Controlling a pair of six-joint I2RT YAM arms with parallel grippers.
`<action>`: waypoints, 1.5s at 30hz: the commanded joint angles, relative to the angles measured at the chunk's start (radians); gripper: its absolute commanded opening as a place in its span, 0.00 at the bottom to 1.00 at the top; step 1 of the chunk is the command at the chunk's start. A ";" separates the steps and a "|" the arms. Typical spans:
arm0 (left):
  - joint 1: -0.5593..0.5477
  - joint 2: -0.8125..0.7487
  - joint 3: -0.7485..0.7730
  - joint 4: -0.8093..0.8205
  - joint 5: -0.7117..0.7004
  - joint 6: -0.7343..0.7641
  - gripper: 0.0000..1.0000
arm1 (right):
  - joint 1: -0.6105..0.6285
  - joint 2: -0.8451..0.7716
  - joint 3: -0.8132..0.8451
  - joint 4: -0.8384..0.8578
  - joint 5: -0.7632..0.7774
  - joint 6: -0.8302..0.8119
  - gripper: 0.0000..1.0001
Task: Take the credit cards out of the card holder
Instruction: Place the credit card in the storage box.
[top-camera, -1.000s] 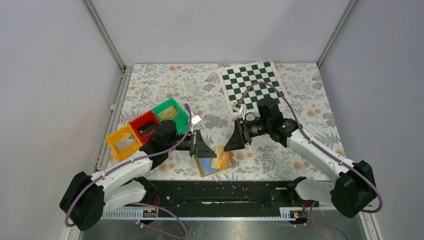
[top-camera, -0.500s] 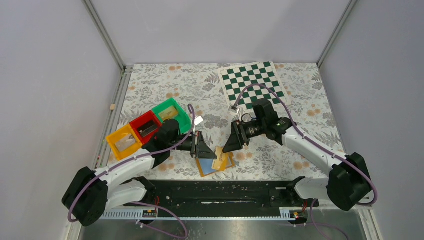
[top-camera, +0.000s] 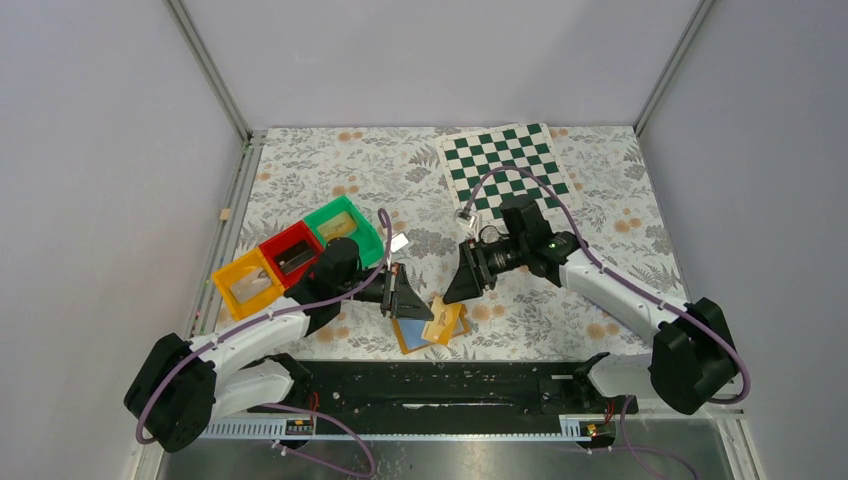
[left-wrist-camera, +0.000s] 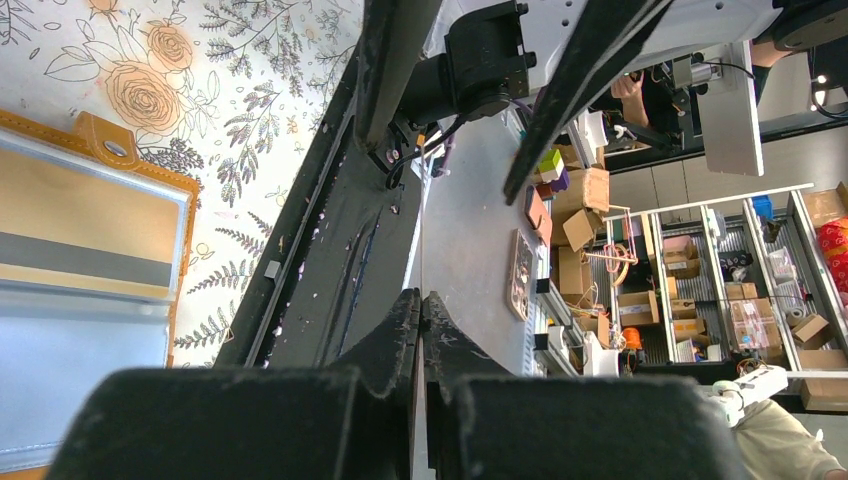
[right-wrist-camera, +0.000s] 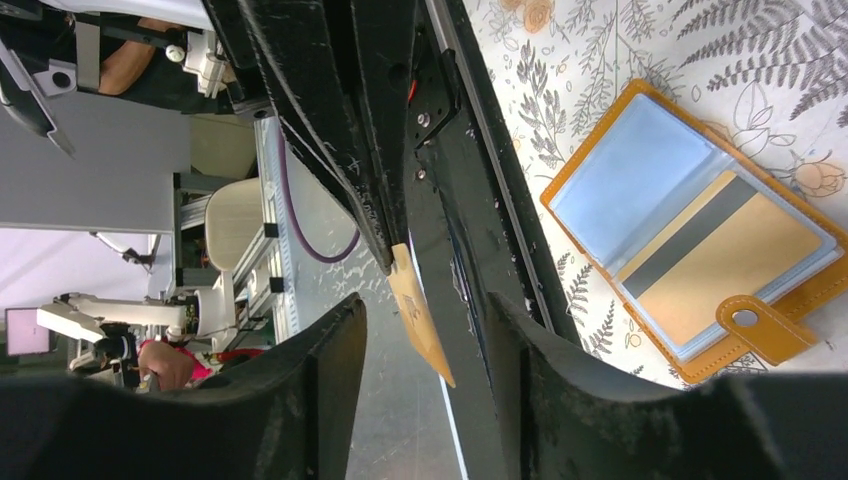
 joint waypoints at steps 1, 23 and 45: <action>-0.002 0.004 0.046 0.040 0.035 0.019 0.00 | 0.035 0.035 0.021 -0.009 -0.043 -0.023 0.52; 0.214 -0.210 -0.047 0.086 -0.102 -0.145 0.52 | 0.031 -0.102 -0.163 0.697 0.332 0.618 0.00; 0.215 -0.277 -0.166 0.399 -0.259 -0.352 0.18 | 0.032 -0.146 -0.295 0.896 0.509 0.764 0.00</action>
